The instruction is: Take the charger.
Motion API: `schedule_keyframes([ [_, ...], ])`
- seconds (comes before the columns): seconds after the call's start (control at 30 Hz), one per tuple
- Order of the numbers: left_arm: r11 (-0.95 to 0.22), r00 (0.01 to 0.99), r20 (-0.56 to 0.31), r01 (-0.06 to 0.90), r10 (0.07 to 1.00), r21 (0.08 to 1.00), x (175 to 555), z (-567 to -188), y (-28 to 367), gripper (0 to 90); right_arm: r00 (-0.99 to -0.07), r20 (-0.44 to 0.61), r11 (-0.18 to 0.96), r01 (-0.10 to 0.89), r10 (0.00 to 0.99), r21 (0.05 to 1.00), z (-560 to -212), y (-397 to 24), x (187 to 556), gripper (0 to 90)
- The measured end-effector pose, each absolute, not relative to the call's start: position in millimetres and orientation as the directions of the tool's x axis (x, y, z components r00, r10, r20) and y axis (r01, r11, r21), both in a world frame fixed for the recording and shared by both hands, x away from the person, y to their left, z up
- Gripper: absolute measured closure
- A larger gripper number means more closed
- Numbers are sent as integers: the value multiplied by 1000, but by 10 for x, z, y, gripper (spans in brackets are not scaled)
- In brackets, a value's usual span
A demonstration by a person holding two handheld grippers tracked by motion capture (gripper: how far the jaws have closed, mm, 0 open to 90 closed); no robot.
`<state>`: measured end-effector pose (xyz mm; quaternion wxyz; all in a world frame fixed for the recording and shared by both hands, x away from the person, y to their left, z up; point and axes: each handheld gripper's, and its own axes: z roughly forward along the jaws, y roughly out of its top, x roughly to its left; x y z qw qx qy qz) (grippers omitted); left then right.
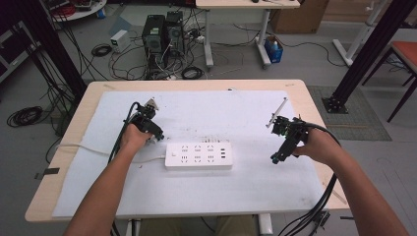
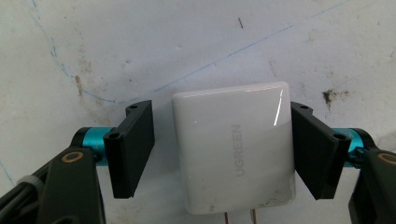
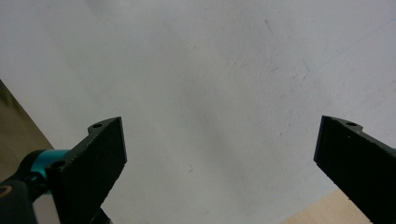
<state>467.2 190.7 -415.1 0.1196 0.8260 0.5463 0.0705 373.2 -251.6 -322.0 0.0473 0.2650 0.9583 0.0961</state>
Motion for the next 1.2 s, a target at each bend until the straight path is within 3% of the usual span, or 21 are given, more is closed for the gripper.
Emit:
schedule_keyframes([
  [0.13,-390,410,-10,874,912,289,4657,-4124,1917,416,-854,-42,841,499,518,210,-3217,-2529,3735,16],
  [0.4,-400,424,-10,863,906,308,4622,-4066,1948,425,-852,-43,837,502,522,216,-3213,-2543,3723,17],
  [0.73,-468,511,-24,803,859,369,4449,-3800,2022,424,-850,-47,836,505,525,216,-3201,-2542,3703,16],
  [1.03,-667,708,47,637,704,387,4153,-3352,1892,424,-853,-53,841,498,518,212,-3191,-2528,3647,16],
  [1.07,-716,754,59,591,654,371,4083,-3264,1845,424,-854,-56,841,497,518,213,-3188,-2520,3632,16],
  [1.2,-761,791,93,539,604,362,3959,-3106,1777,425,-854,-61,841,494,517,222,-3178,-2512,3604,16],
])
